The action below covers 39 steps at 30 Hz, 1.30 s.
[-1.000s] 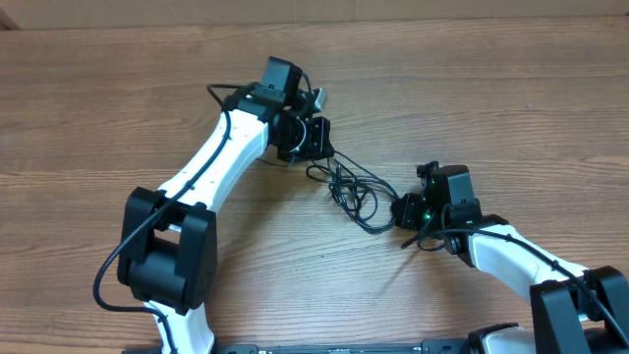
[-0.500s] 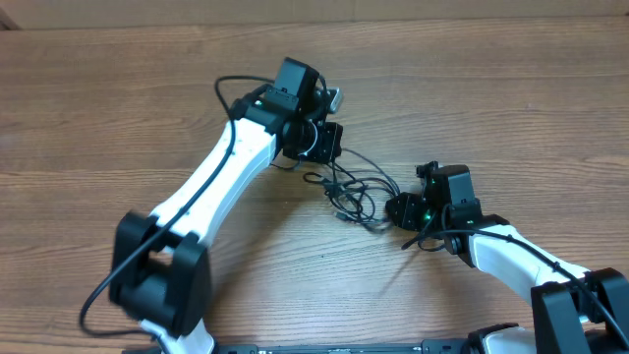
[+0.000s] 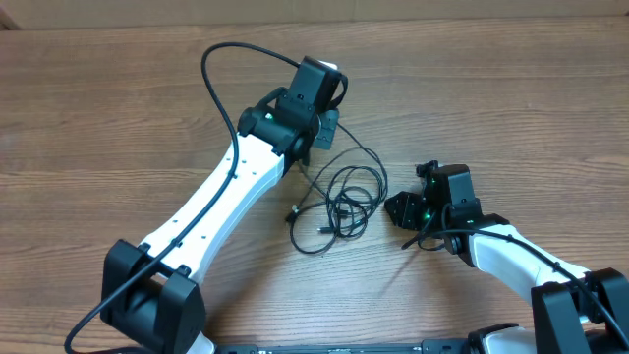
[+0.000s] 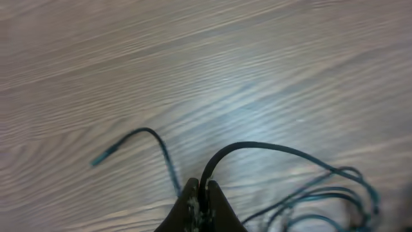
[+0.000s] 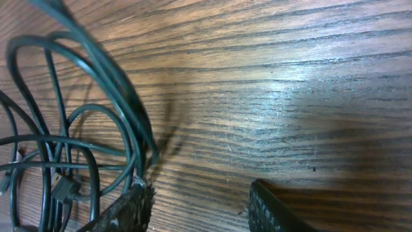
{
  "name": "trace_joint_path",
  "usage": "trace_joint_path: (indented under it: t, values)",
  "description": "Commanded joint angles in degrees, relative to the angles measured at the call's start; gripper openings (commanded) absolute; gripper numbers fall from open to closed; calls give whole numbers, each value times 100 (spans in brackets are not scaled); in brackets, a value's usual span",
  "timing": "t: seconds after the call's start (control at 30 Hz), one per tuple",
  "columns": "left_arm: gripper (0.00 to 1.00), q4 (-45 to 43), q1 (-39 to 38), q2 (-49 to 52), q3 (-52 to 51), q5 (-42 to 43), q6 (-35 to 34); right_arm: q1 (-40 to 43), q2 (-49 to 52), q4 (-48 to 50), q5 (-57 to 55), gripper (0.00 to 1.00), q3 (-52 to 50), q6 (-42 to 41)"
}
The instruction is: Untangle cables
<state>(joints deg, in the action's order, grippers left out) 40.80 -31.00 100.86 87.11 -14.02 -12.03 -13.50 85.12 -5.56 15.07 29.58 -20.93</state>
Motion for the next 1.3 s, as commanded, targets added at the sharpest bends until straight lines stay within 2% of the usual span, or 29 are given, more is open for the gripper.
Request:
trace_joint_path:
  t: [0.0,0.13,0.3,0.4,0.47,0.5,0.57,0.6,0.63,0.67,0.87,1.07,1.27]
  values:
    - [4,127,35,107,109,-964,-275,35,52,-105,-214,46,-35,42]
    - [4,435,149,55,114,-1764,-807,35,52,-118,-216,47,-35,44]
    - [4,763,737,-26,114,-1786,-1388,35,52,-118,-219,51,-35,44]
    - [4,1019,1213,-28,114,-1408,-1834,35,52,-120,-216,52,-35,44]
    - [6,1165,1513,-26,114,-767,-1930,35,52,-114,-216,53,-35,44]
    - [17,1224,1650,-26,114,-358,-1928,35,52,-105,-216,53,-35,44]
    - [53,1263,1853,-26,111,387,-1926,35,52,-87,-219,54,-37,44]
    - [67,1257,1919,-24,111,699,-1923,35,52,-79,-216,54,-35,44]
    - [76,1246,1971,-24,111,1001,-1919,35,52,-76,-216,54,-35,44]
    - [79,1224,1993,-24,111,1246,-1858,35,52,-76,-216,54,-37,44]
    - [81,883,1733,-13,111,2267,-1067,35,52,-79,-216,54,-35,44]
    - [82,503,1248,199,111,2243,-444,35,52,-81,-216,54,-35,44]
    - [79,424,968,824,111,2258,-334,35,52,-85,-216,54,-35,42]
